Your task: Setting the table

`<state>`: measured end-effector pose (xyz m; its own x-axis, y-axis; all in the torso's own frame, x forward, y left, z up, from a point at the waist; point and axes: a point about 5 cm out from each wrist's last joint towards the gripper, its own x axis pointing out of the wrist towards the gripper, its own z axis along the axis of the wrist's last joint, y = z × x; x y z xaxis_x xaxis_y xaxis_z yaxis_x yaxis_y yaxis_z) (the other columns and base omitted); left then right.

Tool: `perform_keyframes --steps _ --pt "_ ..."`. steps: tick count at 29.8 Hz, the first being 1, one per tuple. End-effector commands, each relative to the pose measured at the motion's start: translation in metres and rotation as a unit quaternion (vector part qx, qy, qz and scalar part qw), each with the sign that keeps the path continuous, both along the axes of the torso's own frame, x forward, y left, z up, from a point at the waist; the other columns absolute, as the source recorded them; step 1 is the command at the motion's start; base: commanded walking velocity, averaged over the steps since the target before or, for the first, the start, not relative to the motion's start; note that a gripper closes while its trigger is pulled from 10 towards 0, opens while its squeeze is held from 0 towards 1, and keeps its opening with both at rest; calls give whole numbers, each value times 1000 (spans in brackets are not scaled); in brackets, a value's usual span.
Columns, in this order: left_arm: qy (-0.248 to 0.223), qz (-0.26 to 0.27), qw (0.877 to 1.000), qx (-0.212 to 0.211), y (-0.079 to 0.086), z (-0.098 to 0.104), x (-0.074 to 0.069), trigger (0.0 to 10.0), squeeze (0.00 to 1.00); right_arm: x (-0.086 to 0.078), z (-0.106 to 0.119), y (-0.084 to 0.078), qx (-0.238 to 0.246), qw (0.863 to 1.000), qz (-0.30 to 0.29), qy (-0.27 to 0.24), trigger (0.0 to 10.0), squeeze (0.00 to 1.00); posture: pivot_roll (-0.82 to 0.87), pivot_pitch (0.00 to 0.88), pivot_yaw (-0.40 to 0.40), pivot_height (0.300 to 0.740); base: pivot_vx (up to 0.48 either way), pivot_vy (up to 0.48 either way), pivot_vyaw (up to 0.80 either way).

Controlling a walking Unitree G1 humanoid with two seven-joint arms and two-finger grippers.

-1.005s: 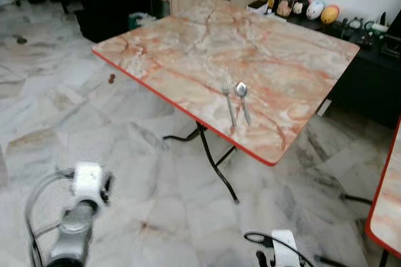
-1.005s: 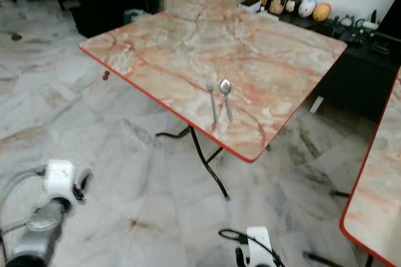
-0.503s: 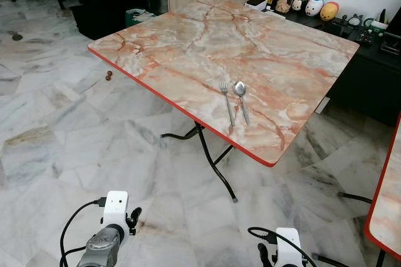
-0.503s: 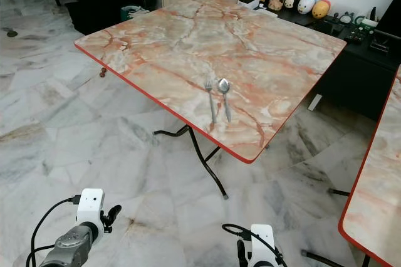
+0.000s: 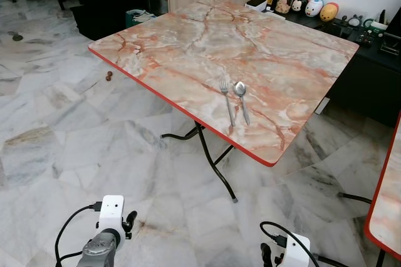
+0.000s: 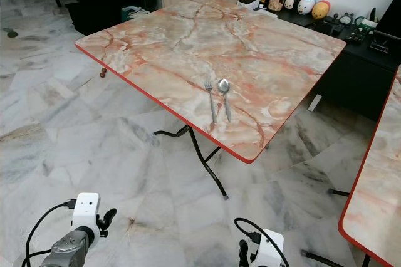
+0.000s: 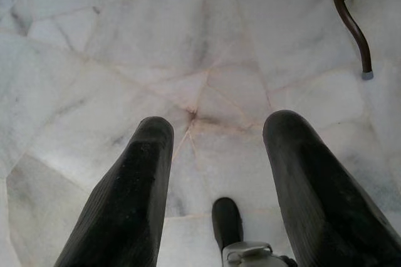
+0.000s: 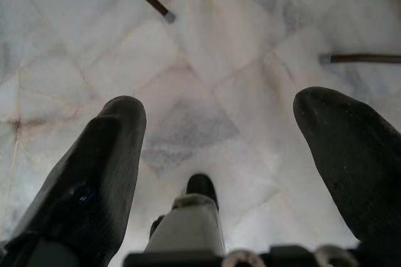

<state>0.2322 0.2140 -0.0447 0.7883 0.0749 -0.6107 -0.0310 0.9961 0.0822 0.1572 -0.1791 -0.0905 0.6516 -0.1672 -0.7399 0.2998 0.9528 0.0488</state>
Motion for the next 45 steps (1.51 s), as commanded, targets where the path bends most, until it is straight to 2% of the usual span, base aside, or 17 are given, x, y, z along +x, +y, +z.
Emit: perform_keyframes --steps 1,6,12,17,20,29,32,36,39,42,45 --pt "3 -1 1000 1 -1 -2 -2 10000 0 1 2 -5 -24 1000 17 -12 10000 0 -7 0 -57 740 0 0 0" --pt "0 -4 1000 2 -4 -2 0 10000 0 5 7 -7 -43 998 13 -39 10000 0 -9 0 -57 740 0 0 0" --pt "0 -11 1000 5 -6 -2 0 10000 0 7 9 -8 -68 996 34 -45 10000 0 -10 0 -58 740 0 0 0" --pt "0 -10 1000 6 -6 -2 0 10000 0 8 10 -9 -73 996 21 -57 10000 0 -4 0 -60 740 0 0 0" --pt "1 -10 1000 7 -5 -2 -1 10000 0 11 13 -8 -91 992 54 -68 10000 0 -4 0 -60 740 0 0 0" --pt "3 -14 1000 10 -5 -3 -2 10000 0 11 14 -8 -97 991 52 -77 10000 0 -4 0 -59 740 0 0 0" --pt "4 -16 1000 11 -6 -3 -2 10000 0 10 13 -9 -97 992 41 -72 10000 0 -3 0 -59 740 0 0 0" --pt "5 -18 1000 11 -7 -3 -1 10000 0 4 9 -11 -91 995 -11 -44 10000 0 -6 0 -58 740 0 0 0" --pt "6 -19 1000 12 -7 -3 -2 10000 0 1 7 -11 -68 996 -47 -37 10000 0 -4 0 -58 740 0 0 0" --pt "6 -19 1000 12 -7 -3 -2 10000 0 0 6 -10 -42 995 -75 -44 10000 0 -3 0 -59 740 0 0 0" --pt "7 -21 1000 13 -7 -4 -2 10000 0 1 7 -9 -33 995 -75 -55 10000 0 -6 0 -57 740 0 0 0"
